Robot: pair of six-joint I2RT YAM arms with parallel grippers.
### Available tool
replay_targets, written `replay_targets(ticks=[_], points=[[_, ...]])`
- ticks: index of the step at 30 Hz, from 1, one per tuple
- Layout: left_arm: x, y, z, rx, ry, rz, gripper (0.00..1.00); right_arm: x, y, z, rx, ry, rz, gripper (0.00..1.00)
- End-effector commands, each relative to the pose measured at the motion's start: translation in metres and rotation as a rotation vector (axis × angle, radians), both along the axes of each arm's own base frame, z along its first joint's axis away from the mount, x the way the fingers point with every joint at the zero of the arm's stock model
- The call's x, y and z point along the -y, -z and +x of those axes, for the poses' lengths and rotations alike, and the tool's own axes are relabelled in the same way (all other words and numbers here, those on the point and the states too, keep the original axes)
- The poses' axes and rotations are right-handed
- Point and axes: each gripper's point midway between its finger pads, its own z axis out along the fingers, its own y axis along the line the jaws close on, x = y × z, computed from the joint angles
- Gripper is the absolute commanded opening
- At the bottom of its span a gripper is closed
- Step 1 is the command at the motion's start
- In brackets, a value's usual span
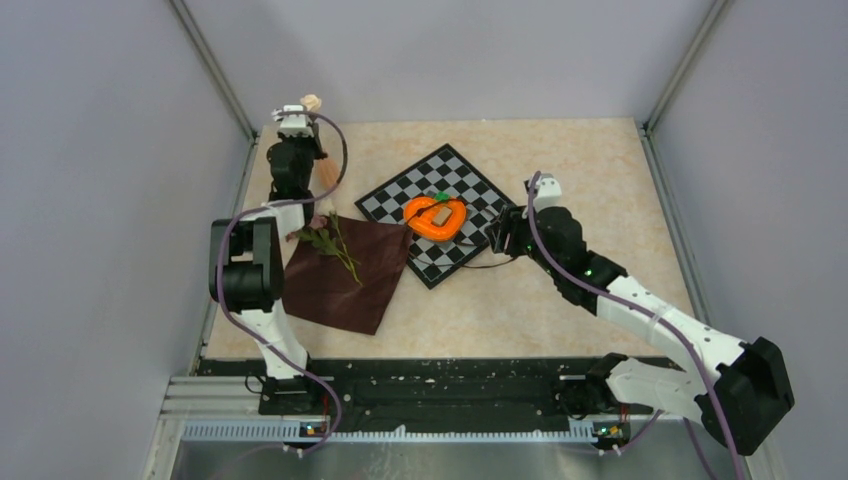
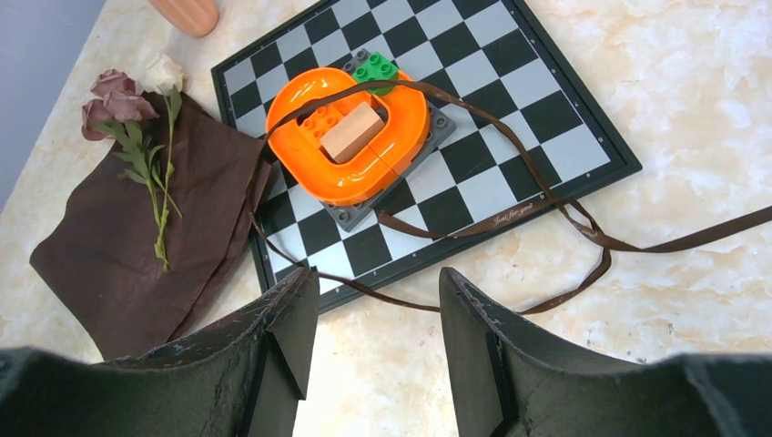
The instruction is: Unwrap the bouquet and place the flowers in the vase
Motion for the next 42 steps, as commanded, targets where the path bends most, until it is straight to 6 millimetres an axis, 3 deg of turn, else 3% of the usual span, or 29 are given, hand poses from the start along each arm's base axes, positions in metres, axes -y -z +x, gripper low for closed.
replay_targets(ticks=[1, 8, 14, 30, 33, 36, 42], points=[[-0.003, -0.009, -0.006, 0.051, -0.028, 0.017, 0.04, -0.003, -0.033, 0.003, 0.078, 0.005, 0.066, 0.53], [-0.002, 0.016, -0.007, -0.013, -0.022, 0.041, 0.07, -0.001, -0.032, 0.001, 0.077, 0.008, 0.074, 0.53], [-0.004, 0.024, -0.007, -0.036, -0.03, 0.039, 0.1, -0.001, -0.032, 0.001, 0.076, 0.006, 0.074, 0.53], [-0.006, 0.02, -0.016, -0.04, -0.047, 0.031, 0.43, -0.001, -0.028, -0.001, 0.076, 0.002, 0.075, 0.53], [-0.006, 0.022, -0.019, -0.044, -0.047, 0.024, 0.53, 0.0, -0.028, -0.001, 0.076, 0.002, 0.075, 0.53], [-0.009, 0.021, -0.026, -0.04, -0.067, 0.022, 0.7, 0.001, -0.029, -0.002, 0.081, 0.003, 0.074, 0.53], [-0.016, 0.004, -0.047, 0.029, -0.149, -0.08, 0.97, 0.003, -0.03, -0.003, 0.09, 0.004, 0.063, 0.53]])
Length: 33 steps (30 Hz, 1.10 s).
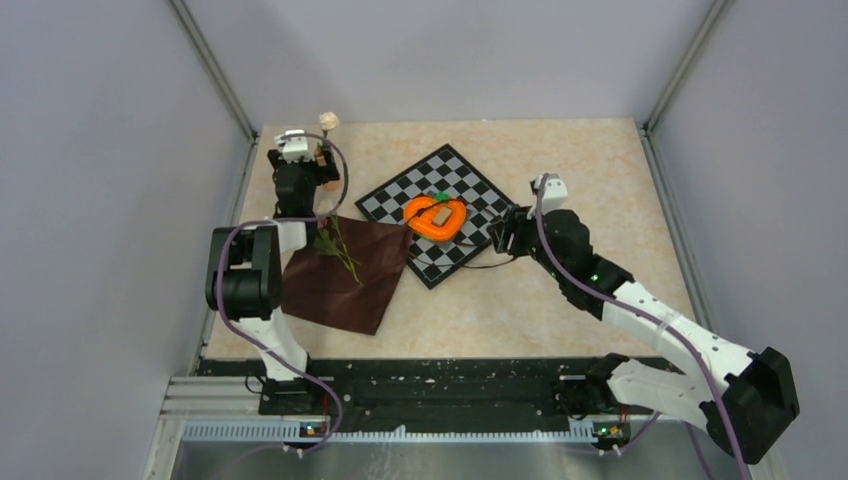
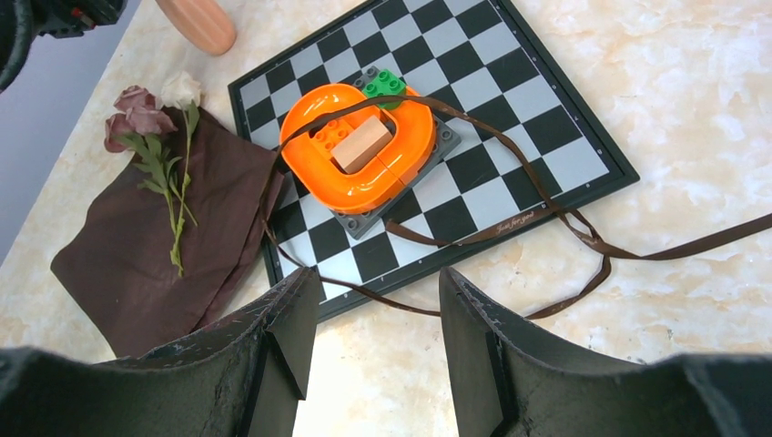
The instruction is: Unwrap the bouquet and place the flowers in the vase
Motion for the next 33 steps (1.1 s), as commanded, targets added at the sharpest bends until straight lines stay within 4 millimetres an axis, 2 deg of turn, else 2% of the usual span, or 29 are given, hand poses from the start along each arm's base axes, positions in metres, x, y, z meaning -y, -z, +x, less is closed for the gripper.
replay_targets(ticks=[1, 6, 12, 19, 24, 28, 33], points=[[-0.004, -0.064, -0.019, 0.186, -0.07, -0.076, 0.98, 0.001, -0.017, 0.001, 0.057, 0.002, 0.031, 0.53], [-0.006, -0.089, -0.049, 0.24, -0.1, -0.162, 0.99, 0.001, -0.018, 0.0, 0.067, -0.007, 0.024, 0.53], [-0.002, -0.103, -0.08, 0.157, -0.108, -0.312, 0.99, -0.002, -0.016, -0.001, 0.072, -0.031, 0.004, 0.53], [0.01, -0.058, -0.12, -0.213, -0.165, -0.487, 0.96, -0.006, -0.006, 0.002, 0.052, -0.045, -0.016, 0.53], [0.037, -0.018, -0.144, -0.401, -0.138, -0.493, 0.96, -0.011, -0.001, 0.004, 0.03, -0.049, 0.006, 0.53], [0.059, 0.012, -0.15, -0.487, -0.109, -0.492, 0.96, -0.012, 0.0, 0.004, 0.026, -0.045, 0.018, 0.53], [0.08, 0.046, -0.146, -0.598, -0.084, -0.474, 0.95, -0.011, 0.0, 0.004, 0.021, -0.04, 0.02, 0.53]])
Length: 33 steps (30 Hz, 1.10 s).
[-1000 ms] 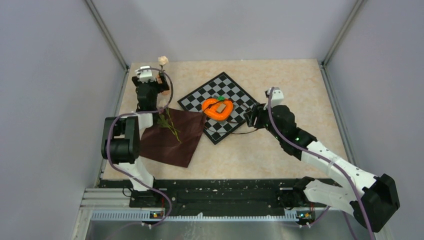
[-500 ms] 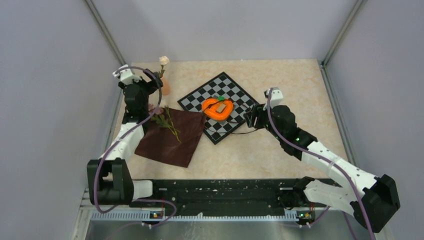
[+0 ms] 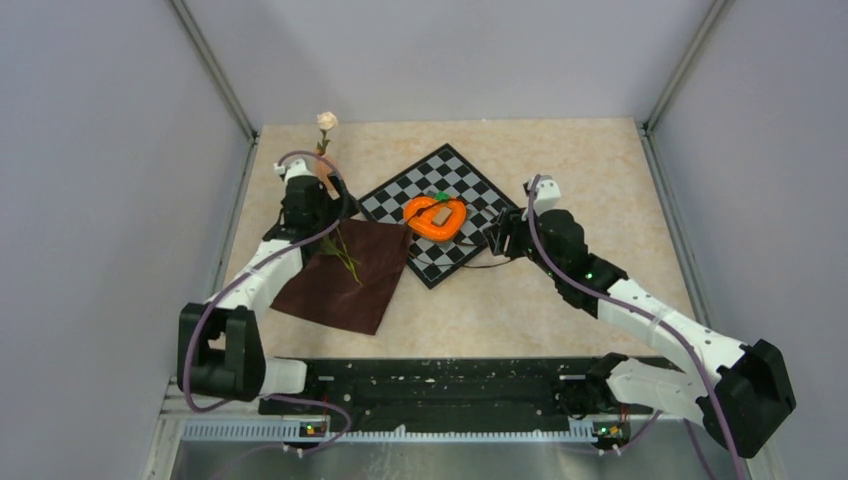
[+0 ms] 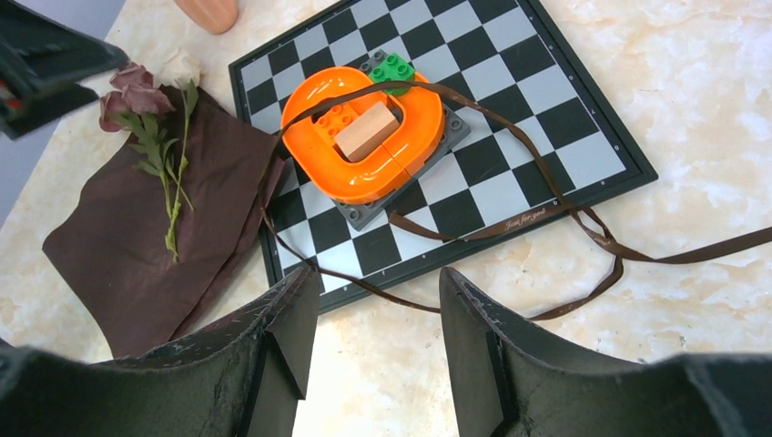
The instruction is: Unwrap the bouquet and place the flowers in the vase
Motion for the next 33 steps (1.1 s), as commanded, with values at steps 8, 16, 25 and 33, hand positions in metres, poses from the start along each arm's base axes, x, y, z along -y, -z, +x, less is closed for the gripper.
replay_targets(ticks=[8, 16, 25, 33], points=[[0.019, 0.057, 0.012, -0.163, 0.016, 0.036, 0.91, 0.0, -0.011, 0.001, 0.026, 0.018, 0.044, 0.53], [0.011, 0.075, 0.022, -0.22, -0.019, 0.083, 0.88, -0.001, -0.011, 0.002, 0.024, 0.018, 0.047, 0.53], [0.004, 0.079, 0.032, -0.241, -0.048, 0.128, 0.72, -0.001, -0.01, 0.003, 0.018, 0.02, 0.044, 0.53], [-0.005, 0.089, 0.037, -0.266, -0.081, 0.169, 0.56, 0.0, -0.009, 0.002, 0.014, 0.022, 0.038, 0.53]])
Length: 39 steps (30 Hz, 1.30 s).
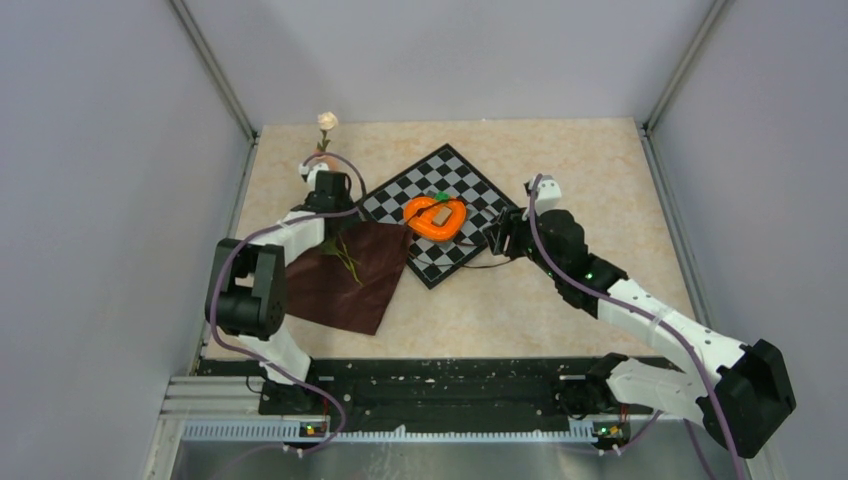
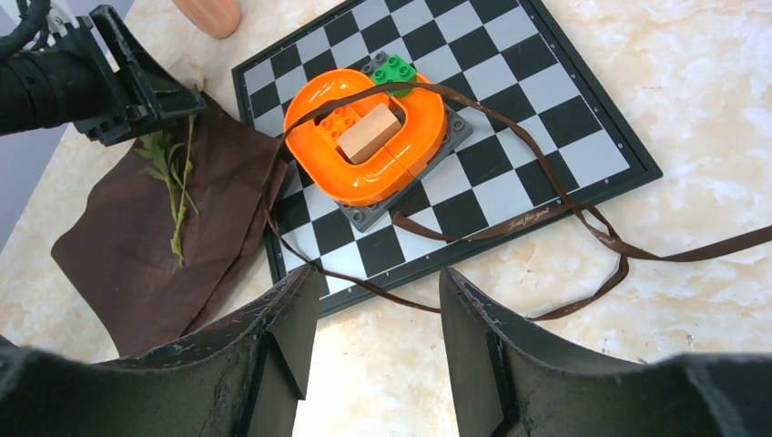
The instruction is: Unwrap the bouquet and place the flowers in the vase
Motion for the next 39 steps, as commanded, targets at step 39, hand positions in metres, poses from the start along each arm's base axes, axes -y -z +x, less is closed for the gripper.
replay_targets(ticks=[39], points=[[-0.029, 0.026, 0.026, -0.037, -0.067, -0.058, 0.27, -0.002, -0.008, 0.004, 0.018, 0.005, 0.007, 0.53]])
